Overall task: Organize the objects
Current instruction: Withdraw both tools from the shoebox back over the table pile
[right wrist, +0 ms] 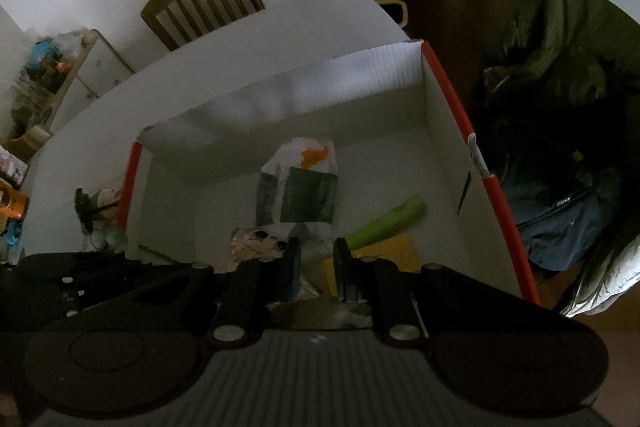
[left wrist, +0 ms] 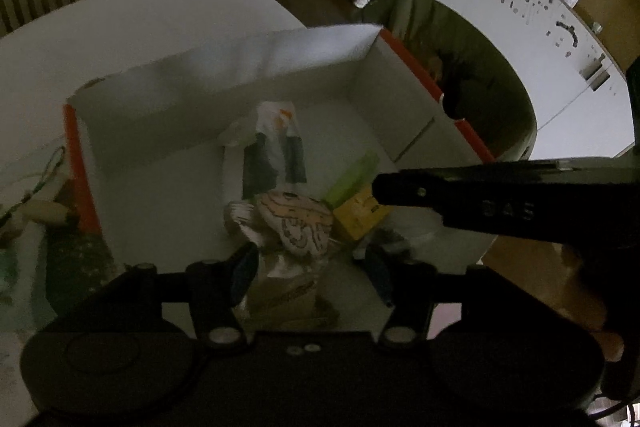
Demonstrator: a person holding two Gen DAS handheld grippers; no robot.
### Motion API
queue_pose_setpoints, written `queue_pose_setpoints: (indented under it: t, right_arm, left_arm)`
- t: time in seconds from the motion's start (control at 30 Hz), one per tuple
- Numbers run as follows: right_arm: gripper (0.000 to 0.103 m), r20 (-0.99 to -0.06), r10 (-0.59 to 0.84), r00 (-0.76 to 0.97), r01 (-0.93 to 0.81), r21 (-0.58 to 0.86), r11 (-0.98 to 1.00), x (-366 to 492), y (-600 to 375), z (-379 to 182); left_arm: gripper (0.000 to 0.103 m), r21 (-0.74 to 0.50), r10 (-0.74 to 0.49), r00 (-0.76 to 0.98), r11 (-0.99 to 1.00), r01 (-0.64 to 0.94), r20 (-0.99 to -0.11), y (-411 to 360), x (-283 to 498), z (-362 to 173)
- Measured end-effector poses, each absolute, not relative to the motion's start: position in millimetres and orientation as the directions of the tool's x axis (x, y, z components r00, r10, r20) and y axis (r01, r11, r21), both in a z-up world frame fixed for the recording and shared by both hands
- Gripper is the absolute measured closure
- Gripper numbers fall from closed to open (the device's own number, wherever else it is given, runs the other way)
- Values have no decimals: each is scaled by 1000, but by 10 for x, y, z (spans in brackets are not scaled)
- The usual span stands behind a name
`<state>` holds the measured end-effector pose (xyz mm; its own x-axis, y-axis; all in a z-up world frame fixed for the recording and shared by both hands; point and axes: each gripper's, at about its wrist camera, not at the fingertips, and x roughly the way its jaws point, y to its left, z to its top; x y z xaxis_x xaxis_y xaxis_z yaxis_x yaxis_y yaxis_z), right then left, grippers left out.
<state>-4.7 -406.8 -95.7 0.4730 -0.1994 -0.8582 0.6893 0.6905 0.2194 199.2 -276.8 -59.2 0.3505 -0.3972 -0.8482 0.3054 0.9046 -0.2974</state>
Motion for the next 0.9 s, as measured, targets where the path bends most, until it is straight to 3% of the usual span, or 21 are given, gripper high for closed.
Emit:
queue_pose_setpoints:
  t: [0.27, 0.4, 0.57, 0.7, 0.9]
  right_arm:
    - [87, -828, -215, 519, 664, 232, 710, -118, -3889, -761]
    - [73, -807, -224, 547, 644, 235, 728, -169, -3766, -660]
    - [72, -786, -223, 577, 630, 254, 734, -224, -3597, -564]
    - [46, -772, -242, 587, 628, 247, 738, -222, -3436, -517]
    - [45, -769, -244, 591, 624, 245, 742, -141, -3233, -527]
  left_arm:
    - [45, -294, -407, 394, 902, 317, -824, -2549, 1843, -407]
    - [41, -292, -406, 417, 904, 312, -813, -2411, 1752, -314]
    - [32, -284, -402, 448, 908, 308, -799, -2191, 1616, -215]
    - [26, -272, -386, 468, 917, 294, -795, -1979, 1531, -180]
    - [21, -274, -376, 478, 923, 270, -794, -1602, 1422, -209]
